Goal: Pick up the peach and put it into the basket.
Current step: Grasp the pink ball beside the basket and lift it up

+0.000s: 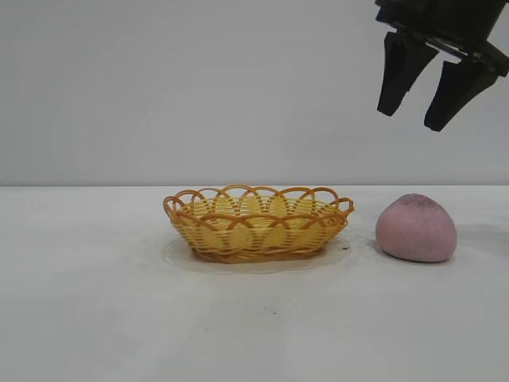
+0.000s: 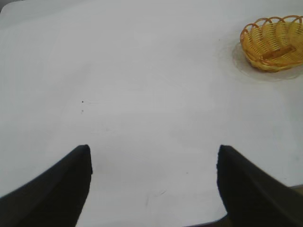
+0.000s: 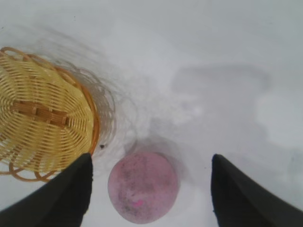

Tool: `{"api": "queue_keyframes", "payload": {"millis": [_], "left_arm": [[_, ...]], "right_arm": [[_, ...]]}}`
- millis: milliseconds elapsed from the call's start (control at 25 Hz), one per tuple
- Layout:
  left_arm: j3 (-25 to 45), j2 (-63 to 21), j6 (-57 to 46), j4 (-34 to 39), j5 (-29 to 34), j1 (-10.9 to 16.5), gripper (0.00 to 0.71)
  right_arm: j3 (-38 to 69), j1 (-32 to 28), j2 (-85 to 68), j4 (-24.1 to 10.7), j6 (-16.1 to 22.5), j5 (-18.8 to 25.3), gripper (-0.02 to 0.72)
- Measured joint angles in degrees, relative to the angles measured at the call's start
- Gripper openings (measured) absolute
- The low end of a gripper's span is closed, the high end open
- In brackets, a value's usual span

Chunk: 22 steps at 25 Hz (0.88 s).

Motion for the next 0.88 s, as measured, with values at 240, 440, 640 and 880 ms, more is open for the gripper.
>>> {"api": "queue_keyframes", "payload": {"millis": [240, 440, 640, 880], "left_arm": [[0.0, 0.0, 0.0, 0.0, 0.0, 2.75, 0.485], [0.0, 0.0, 0.0, -0.03, 0.0, 3.18, 0.485], [0.0, 0.0, 0.0, -0.03, 0.0, 2.48, 0.485], [0.0, 0.0, 0.0, -0.03, 0.0, 2.48, 0.485]], "right_arm": [[0.0, 0.0, -0.09, -0.62, 0.0, 0.85, 0.45], [0.0, 0.0, -0.09, -2.18, 0.0, 2.96, 0.45], [0.0, 0.0, -0.09, -3.26, 0.0, 6.97, 0.45], [-1.43, 2.64, -0.09, -7.13, 1.18, 9.25, 0.45]]}}
